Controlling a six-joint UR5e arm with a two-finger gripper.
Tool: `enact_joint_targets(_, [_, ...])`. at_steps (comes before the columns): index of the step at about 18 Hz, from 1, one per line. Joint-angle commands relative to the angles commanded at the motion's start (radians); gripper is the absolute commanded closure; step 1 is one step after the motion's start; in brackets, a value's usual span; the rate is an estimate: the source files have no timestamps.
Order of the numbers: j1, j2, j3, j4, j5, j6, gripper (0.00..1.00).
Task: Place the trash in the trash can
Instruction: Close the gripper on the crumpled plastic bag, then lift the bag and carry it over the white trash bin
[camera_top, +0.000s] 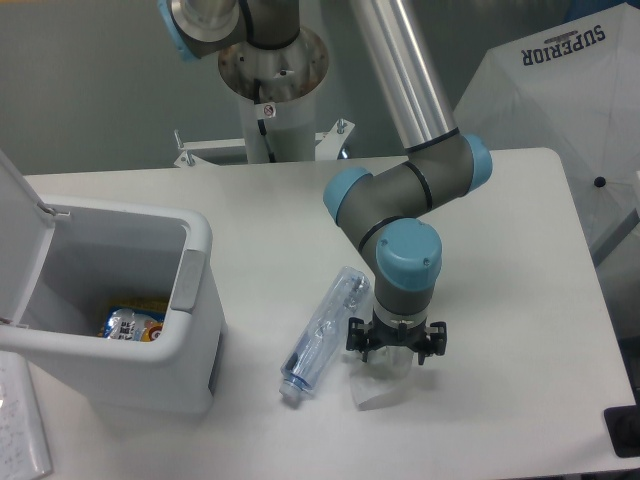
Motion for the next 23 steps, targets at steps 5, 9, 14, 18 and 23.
enact_joint_targets(5, [0.0,0.005,0.002,0.0,0.0,-0.003,0.66])
enact_joint_targets(9, [0.0,0.009,-0.003,-0.002,-0.003,0.0,1.0])
enact_joint_targets(14, [-0.002,0.015,0.038,0.0,-0.003,0.003,1.0])
enact_joint_targets(18, [-0.017,0.058,0.115,-0.002,-0.108,-0.011,1.0])
enact_joint_targets(23, [-0.009,0.12,0.253,0.0,-0.392,-0.228,1.0])
